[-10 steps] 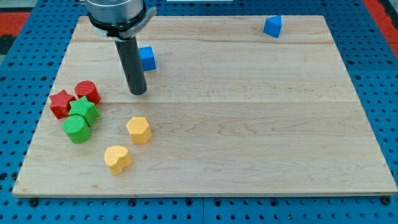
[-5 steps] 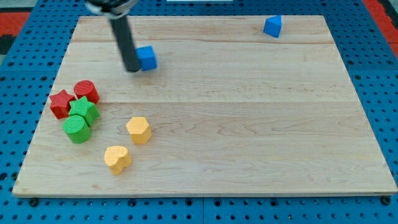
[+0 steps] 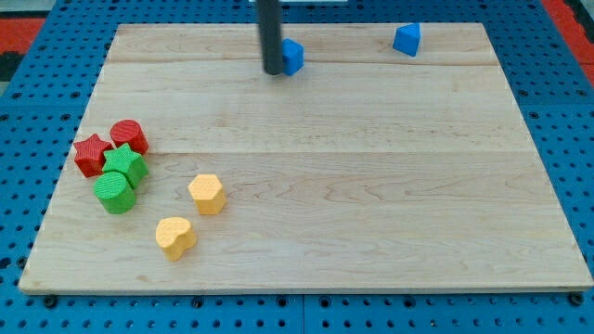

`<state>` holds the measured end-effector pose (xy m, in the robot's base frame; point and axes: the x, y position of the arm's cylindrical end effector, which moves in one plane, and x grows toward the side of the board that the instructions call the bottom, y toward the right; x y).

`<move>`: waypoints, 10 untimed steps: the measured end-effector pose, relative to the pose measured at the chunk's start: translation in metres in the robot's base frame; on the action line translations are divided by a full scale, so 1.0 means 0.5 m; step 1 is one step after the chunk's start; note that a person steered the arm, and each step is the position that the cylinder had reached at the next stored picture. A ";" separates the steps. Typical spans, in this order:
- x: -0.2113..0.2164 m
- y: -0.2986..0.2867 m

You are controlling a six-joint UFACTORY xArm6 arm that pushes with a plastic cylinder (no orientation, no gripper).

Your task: Slide the blue cube closer to blue triangle

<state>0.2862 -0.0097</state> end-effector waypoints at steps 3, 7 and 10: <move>0.028 -0.112; -0.043 0.002; -0.093 0.125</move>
